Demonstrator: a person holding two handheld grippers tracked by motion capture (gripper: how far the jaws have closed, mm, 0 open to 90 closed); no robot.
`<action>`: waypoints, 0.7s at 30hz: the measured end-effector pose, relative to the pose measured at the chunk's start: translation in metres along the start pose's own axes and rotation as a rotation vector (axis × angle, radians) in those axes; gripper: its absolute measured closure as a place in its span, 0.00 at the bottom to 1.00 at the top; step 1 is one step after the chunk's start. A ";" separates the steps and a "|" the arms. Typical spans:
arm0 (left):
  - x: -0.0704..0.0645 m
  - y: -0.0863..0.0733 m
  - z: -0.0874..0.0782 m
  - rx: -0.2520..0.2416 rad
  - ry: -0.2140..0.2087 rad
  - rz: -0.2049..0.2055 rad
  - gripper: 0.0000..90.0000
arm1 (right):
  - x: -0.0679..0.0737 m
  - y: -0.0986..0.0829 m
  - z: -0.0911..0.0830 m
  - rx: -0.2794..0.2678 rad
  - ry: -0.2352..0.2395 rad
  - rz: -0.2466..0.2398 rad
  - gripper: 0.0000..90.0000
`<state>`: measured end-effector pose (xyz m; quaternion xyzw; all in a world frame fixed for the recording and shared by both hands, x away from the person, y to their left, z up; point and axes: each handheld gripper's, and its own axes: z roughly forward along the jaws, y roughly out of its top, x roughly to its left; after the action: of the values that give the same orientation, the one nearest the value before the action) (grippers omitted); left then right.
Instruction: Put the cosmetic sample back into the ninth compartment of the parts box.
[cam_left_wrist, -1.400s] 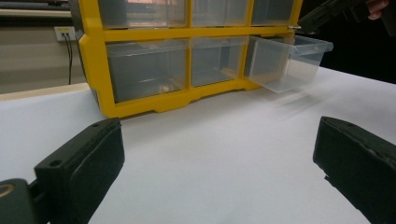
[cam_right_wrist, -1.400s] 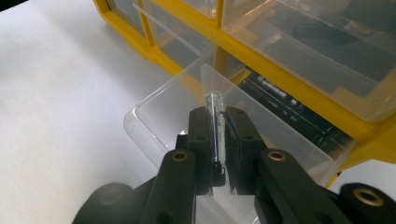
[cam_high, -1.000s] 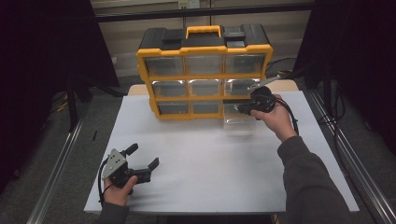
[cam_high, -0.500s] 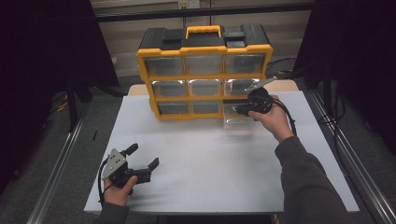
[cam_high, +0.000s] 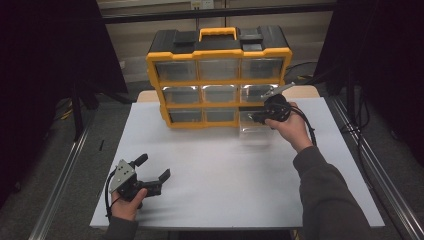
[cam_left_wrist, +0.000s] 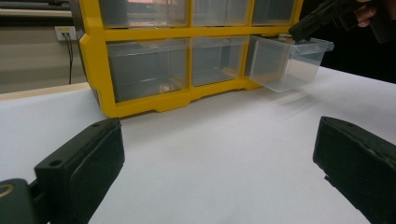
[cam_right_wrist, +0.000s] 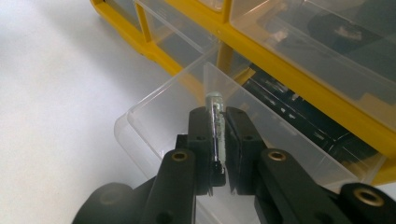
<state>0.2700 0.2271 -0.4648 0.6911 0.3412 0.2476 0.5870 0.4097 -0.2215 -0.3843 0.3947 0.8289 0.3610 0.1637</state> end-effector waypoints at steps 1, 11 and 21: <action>0.000 0.000 0.000 0.000 0.000 0.000 0.03 | -0.001 0.000 0.000 0.000 0.014 0.001 0.90; 0.000 0.000 0.000 0.003 -0.005 0.004 0.03 | -0.001 -0.001 0.003 -0.003 0.013 -0.007 0.90; 0.000 0.000 0.000 0.004 0.005 0.018 0.03 | -0.002 -0.002 0.005 -0.005 0.015 -0.018 0.91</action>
<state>0.2701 0.2277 -0.4645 0.6948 0.3370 0.2538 0.5825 0.4128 -0.2211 -0.3895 0.3840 0.8329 0.3643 0.1618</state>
